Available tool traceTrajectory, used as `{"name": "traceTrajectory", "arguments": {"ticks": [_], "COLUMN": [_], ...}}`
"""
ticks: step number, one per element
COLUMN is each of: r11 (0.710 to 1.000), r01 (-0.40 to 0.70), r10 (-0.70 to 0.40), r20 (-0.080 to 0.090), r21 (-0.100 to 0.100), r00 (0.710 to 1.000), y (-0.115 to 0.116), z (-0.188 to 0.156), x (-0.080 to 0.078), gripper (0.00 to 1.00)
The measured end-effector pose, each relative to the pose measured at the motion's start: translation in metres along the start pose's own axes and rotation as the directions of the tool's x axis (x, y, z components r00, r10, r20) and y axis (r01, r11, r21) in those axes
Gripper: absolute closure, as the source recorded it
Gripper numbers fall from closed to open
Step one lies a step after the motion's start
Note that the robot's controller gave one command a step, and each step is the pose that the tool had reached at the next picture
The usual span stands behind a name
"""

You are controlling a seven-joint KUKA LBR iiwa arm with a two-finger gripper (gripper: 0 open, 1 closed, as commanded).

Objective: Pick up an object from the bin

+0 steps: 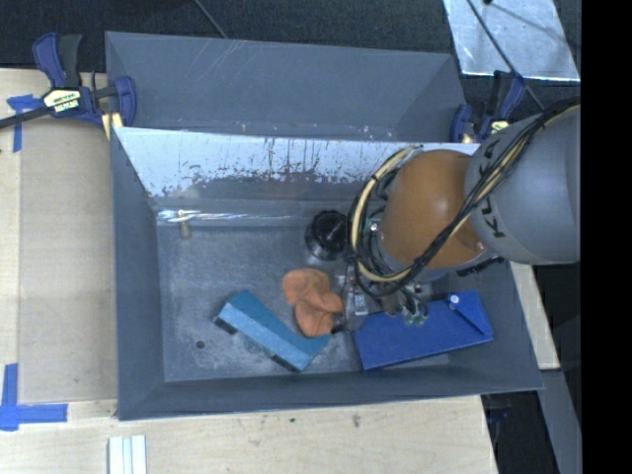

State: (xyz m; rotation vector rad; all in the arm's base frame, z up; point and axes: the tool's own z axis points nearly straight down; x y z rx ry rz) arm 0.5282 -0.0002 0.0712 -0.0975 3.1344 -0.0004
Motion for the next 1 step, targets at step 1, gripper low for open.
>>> {"name": "traceTrajectory", "arguments": {"ticks": [1], "r11": [1.0], "r01": [0.0], "r10": [0.0], "r20": [0.0], "r21": [0.0], "r00": [1.0], "y": [0.0], "z": [0.0], "x": [0.0], "gripper": [1.0]}}
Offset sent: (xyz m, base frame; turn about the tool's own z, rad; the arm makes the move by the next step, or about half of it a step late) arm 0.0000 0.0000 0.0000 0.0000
